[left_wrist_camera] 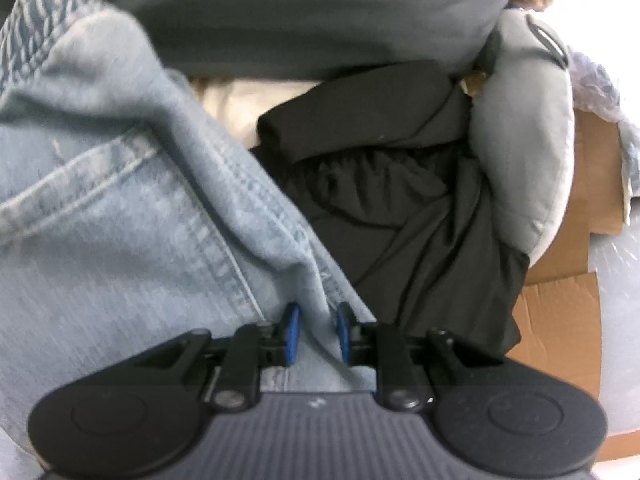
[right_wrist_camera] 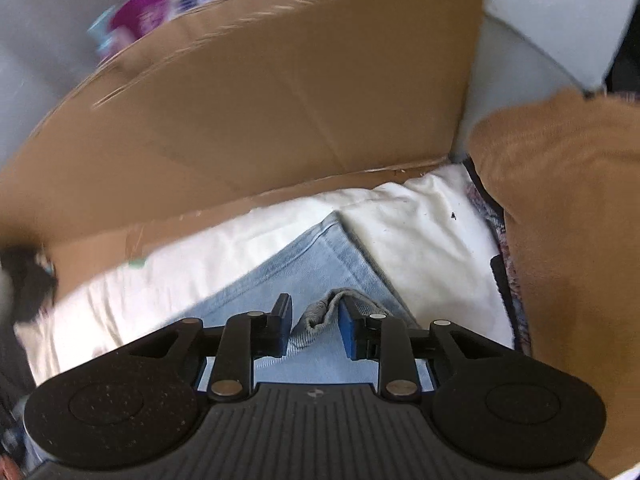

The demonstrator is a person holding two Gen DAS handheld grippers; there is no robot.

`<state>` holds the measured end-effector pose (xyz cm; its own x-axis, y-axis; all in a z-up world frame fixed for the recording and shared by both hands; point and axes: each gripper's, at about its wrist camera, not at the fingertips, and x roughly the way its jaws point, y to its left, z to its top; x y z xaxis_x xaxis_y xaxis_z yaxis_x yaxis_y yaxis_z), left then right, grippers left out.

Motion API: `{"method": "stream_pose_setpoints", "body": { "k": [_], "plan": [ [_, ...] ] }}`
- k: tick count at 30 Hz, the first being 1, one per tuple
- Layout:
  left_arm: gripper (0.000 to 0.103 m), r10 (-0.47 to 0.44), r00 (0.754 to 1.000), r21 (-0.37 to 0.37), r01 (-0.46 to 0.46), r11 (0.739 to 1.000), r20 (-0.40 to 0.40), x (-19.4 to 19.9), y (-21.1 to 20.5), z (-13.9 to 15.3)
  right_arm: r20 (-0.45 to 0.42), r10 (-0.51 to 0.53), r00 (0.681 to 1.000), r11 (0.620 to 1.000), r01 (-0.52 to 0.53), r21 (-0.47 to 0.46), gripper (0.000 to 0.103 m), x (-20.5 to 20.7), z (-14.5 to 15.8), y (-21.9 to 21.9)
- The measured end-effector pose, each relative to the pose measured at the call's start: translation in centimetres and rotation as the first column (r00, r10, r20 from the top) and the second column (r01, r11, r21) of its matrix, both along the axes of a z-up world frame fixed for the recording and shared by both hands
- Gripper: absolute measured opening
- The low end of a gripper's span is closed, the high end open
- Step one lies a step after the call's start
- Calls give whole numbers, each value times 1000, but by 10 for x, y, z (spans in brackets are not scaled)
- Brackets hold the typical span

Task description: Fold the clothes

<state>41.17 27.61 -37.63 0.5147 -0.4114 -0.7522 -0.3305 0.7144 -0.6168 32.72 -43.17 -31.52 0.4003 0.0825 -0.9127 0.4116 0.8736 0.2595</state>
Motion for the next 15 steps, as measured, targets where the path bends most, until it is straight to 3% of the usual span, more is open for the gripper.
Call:
{"method": "stream_pose_setpoints", "body": {
  "k": [4,7,10,15],
  "plan": [
    [20,5,1000,-30,-5,1000,-2,-1,3,-4,-23,155,988,985,-156,-76,46,10,20,39],
    [21,-14,1000,-23,14,1000,7,-1,5,-6,-9,267,964,957,-266,-117,46,21,29,69],
    [20,-18,1000,-21,19,1000,6,0,6,-6,33,285,958,955,-281,-91,46,30,23,88],
    [19,-26,1000,-2,26,1000,14,1,4,-8,19,410,912,902,-402,-156,46,53,-8,110]
  ]
}}
